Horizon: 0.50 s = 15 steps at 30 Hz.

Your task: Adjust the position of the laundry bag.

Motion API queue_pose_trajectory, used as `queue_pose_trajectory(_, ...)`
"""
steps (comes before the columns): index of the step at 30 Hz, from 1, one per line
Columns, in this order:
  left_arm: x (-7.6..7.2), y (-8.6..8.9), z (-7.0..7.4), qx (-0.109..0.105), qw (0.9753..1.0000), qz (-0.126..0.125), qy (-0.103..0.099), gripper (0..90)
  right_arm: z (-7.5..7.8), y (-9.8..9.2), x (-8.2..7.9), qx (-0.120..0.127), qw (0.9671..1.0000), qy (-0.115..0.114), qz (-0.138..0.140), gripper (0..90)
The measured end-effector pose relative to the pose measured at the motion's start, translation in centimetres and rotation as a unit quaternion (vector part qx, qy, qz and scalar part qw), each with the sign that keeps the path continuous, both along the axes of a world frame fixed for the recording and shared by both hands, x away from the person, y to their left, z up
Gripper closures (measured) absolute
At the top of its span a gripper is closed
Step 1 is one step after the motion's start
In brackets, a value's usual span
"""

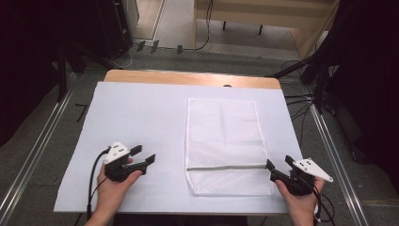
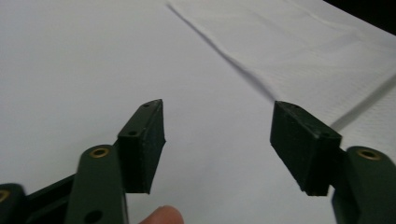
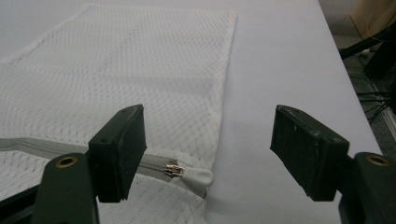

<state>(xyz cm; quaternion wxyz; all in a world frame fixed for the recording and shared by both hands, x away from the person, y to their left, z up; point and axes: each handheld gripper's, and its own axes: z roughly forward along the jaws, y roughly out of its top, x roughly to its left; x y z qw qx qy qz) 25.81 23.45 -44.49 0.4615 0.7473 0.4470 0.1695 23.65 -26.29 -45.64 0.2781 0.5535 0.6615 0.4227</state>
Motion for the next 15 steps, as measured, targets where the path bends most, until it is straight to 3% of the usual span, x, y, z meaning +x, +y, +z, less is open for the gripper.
queue_pose_trajectory(1,0.9,-2.2,-0.4,0.001,0.9994,-0.025,0.022,40.1,0.0,0.1,0.0,-0.003,1.0000,0.001,0.002,28.0)
queue_pose_trajectory(2,0.9,-2.2,-0.4,0.001,0.9994,-0.025,0.022,41.4,0.0,0.1,0.0,-0.003,1.0000,0.001,0.002,28.0)
queue_pose_trajectory(7,3.4,-7.1,-2.1,0.012,0.9961,-0.045,0.075,43.2,-0.1,0.2,0.1,-0.004,1.0000,-0.001,0.006,29.0)
queue_pose_trajectory(10,3.9,-8.2,-2.2,0.017,0.9958,-0.047,0.077,42.9,-0.1,0.1,0.1,-0.002,1.0000,0.000,0.005,29.1)
queue_pose_trajectory(11,4.4,-9.6,-2.2,0.032,0.9953,-0.052,0.075,42.8,-0.2,0.1,0.2,-0.002,1.0000,0.000,0.004,29.2)
queue_pose_trajectory(12,4.4,-9.6,-2.2,0.032,0.9953,-0.052,0.075,42.7,-0.2,0.1,0.2,-0.002,1.0000,0.000,0.004,29.2)
queue_pose_trajectory(14,4.8,-11.6,-2.6,0.051,0.9924,-0.071,0.087,41.8,-0.2,0.0,0.2,-0.002,1.0000,0.001,0.005,29.3)
queue_pose_trajectory(15,4.7,-12.0,-2.7,0.057,0.9921,-0.070,0.087,42.2,-0.2,0.1,0.2,-0.002,1.0000,0.001,0.005,29.3)
